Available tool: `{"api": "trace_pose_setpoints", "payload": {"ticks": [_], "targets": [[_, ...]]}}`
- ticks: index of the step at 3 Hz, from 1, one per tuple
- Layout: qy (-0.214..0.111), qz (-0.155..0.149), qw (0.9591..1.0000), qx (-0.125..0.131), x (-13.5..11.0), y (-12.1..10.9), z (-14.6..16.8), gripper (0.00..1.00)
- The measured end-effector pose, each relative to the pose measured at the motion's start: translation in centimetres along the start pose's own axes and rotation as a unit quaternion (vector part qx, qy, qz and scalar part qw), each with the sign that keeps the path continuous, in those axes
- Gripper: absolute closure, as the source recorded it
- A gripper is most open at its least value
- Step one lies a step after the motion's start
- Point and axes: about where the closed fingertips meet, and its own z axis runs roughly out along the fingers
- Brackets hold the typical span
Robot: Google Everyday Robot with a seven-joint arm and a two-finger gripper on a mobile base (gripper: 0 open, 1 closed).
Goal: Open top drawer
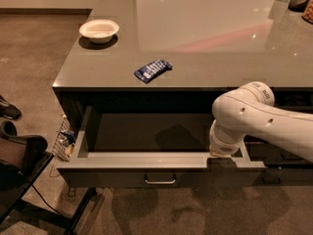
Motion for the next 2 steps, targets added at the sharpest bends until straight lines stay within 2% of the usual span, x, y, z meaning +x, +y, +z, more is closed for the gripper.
{"api": "trace_pose_setpoints", "payload": {"ticks": [1,2], "targets": [[0.003,0.024,0.9993,-0.028,1.1,3.2,-0.6,1.00],[0.005,0.053,0.9969,-0.058,2.0,8.2,-2.3,0.97]]}}
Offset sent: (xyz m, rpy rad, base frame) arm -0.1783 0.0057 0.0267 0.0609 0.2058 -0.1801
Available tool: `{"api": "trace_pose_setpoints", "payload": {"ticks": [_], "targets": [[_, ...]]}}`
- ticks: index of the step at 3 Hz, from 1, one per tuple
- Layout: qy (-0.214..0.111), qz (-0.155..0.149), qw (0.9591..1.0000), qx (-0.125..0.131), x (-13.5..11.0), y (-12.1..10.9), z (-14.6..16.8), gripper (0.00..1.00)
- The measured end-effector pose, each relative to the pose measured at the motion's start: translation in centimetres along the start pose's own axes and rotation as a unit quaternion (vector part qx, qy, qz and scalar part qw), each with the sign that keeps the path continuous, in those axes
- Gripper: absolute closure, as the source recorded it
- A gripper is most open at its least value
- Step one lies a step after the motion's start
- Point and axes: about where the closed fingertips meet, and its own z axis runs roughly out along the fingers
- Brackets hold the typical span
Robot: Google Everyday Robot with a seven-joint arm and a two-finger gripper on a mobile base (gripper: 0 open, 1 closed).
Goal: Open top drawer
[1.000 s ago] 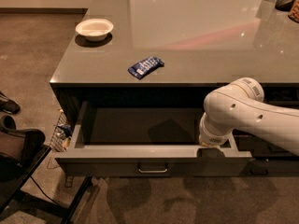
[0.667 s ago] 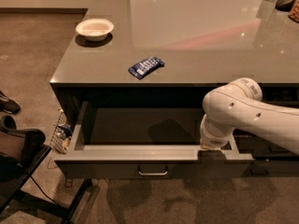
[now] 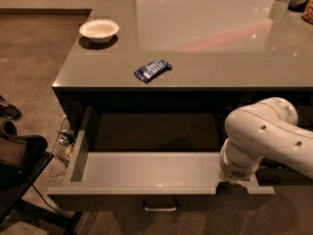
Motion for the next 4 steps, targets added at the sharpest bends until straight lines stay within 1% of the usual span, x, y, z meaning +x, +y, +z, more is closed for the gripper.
{"api": "trace_pose_setpoints", "payload": {"ticks": [1,2,3,4], "targets": [[0.000,0.002,1.0000,-0.001,0.11,0.54,-0.27,0.79],[0.000,0.002,1.0000,0.000,0.15,0.59,-0.31,0.56],[0.001,0.002,1.0000,0.000,0.20,0.65,-0.38,0.25],[0.002,0.001,1.0000,0.001,0.23,0.70,-0.43,0.00]]}}
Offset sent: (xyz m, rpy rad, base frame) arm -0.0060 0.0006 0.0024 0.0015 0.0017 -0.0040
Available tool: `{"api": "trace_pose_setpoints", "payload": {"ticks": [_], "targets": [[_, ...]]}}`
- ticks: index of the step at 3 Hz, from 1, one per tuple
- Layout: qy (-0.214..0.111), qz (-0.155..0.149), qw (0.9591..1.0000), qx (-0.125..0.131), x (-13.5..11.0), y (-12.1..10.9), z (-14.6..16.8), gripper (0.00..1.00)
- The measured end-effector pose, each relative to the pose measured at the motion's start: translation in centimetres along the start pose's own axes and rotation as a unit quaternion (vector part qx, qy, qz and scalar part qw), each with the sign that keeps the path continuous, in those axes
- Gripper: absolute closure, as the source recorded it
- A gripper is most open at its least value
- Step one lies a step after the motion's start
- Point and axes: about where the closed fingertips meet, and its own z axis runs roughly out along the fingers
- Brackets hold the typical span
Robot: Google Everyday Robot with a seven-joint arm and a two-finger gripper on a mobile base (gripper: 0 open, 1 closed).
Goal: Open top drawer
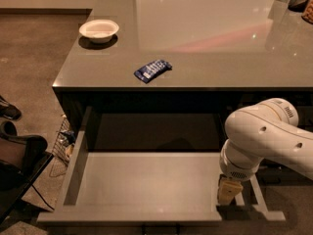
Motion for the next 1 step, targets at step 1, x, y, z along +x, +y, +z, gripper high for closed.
{"api": "trace_pose_setpoints", "payload": {"ticks": [1], "targets": [[0.000,0.000,1.0000,0.000,0.00,0.00,0.00,0.00]]}}
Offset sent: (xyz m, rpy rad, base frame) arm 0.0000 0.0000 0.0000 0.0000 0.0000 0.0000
